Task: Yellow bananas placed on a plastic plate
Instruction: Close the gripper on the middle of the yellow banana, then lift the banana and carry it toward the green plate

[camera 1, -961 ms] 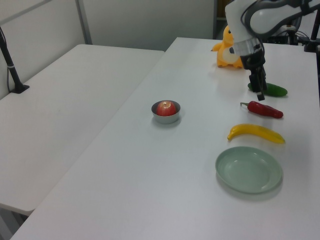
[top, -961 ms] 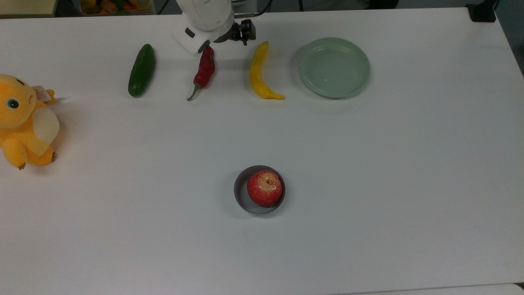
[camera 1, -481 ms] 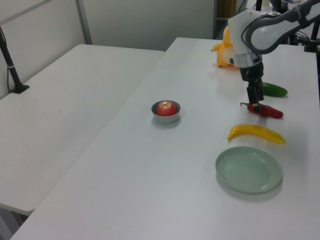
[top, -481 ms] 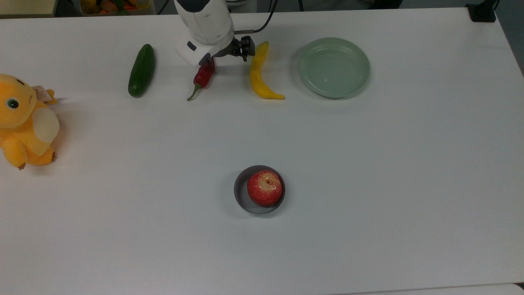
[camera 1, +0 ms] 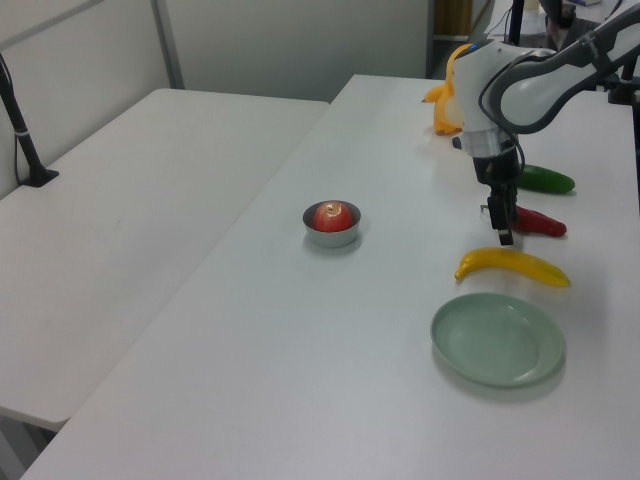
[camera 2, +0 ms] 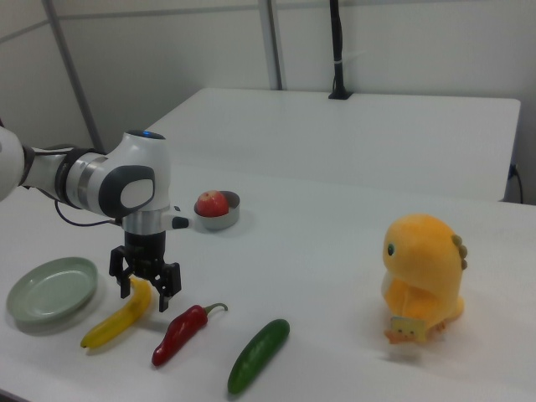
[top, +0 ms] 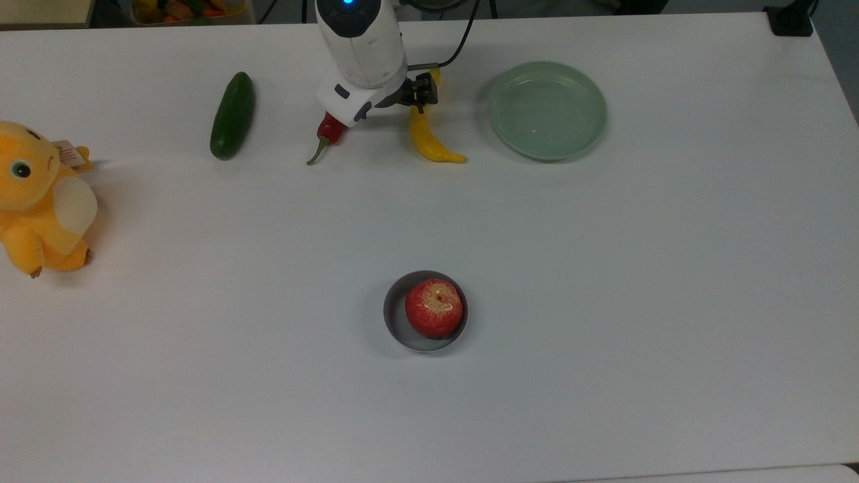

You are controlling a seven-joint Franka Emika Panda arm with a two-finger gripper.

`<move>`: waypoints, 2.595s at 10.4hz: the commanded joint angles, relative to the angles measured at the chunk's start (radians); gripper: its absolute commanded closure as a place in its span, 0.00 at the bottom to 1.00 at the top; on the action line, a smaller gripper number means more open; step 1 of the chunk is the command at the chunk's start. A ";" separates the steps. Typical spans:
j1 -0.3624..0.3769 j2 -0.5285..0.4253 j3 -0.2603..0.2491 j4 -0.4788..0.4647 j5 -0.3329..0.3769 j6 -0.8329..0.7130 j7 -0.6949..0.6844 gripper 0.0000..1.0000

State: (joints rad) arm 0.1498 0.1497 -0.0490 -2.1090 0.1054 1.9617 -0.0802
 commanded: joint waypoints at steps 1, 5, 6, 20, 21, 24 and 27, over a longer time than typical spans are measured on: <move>0.011 0.002 0.017 -0.016 0.016 0.036 -0.006 0.00; 0.025 0.028 0.031 -0.016 0.016 0.052 -0.006 0.00; 0.025 0.034 0.037 -0.017 0.016 0.087 -0.006 0.03; -0.012 -0.140 -0.002 0.110 0.014 -0.288 -0.082 0.83; -0.012 -0.153 -0.014 0.144 0.014 -0.312 -0.081 0.83; -0.012 -0.159 -0.040 0.265 0.014 -0.409 -0.076 0.82; 0.029 -0.165 -0.020 0.291 0.020 -0.403 -0.027 0.81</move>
State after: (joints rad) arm 0.1366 -0.0146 -0.0767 -1.8400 0.1092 1.5759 -0.1362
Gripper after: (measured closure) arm 0.700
